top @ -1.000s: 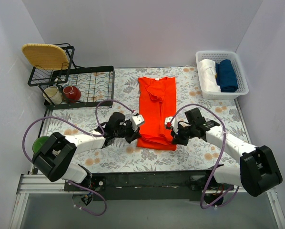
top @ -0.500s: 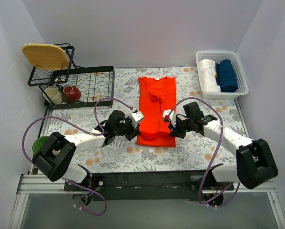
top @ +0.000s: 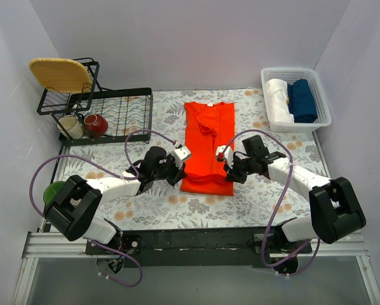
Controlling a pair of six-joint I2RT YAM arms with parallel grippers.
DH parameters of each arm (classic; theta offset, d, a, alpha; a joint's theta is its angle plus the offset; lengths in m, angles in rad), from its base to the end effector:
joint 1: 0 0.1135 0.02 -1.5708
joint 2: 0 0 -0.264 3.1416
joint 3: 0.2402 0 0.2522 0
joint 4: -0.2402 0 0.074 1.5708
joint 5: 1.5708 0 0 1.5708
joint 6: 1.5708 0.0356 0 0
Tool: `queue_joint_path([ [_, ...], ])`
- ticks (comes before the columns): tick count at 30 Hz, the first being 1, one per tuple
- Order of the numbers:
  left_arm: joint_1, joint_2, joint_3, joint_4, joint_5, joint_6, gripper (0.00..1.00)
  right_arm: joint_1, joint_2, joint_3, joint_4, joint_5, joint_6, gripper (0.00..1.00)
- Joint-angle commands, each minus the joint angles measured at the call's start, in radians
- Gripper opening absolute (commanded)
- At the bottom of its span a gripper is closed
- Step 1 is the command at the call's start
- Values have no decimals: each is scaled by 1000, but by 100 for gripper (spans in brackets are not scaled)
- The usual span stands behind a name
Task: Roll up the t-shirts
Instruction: Roll the T-shirt to the center of the board.
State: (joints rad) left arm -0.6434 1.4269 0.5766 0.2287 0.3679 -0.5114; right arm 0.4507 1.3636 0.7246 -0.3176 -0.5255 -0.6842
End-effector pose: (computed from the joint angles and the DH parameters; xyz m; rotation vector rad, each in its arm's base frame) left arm 0.2131 -0.1758 0.1678 0.3768 2.3159 -1.0191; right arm 0.2249 0.1287 0.1883 -1.4753 1.9305 0.5573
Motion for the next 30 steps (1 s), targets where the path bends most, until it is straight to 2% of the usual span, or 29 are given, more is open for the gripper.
queue_joint_path([
  [1,10,-5,23,-2,-63,-25,17,-6,17,64,46,7,17,15],
  [3,10,-5,41,-21,-98,-48,29,-6,19,91,46,37,34,27],
  [4,11,-6,72,-57,-133,-59,40,-6,15,102,46,53,54,30],
  [7,14,-14,127,-159,-149,-64,49,-12,-1,157,26,110,78,41],
  [10,19,-43,190,-222,-136,-59,50,-15,-23,202,-32,128,86,46],
  [12,19,-72,215,-278,-57,-18,52,-15,-37,211,-66,108,89,48],
  [16,19,-92,215,-432,179,208,56,-14,-66,184,-161,10,46,46],
  [18,19,-80,212,-469,191,229,57,-14,-66,165,-153,-7,63,46],
  [22,24,-43,215,-480,129,168,61,-15,-64,133,-94,31,123,49],
  [25,39,-4,226,-444,68,62,63,-14,-52,121,-74,58,150,54],
  [30,89,70,261,-416,65,-105,63,-20,-14,122,-94,27,198,60],
])
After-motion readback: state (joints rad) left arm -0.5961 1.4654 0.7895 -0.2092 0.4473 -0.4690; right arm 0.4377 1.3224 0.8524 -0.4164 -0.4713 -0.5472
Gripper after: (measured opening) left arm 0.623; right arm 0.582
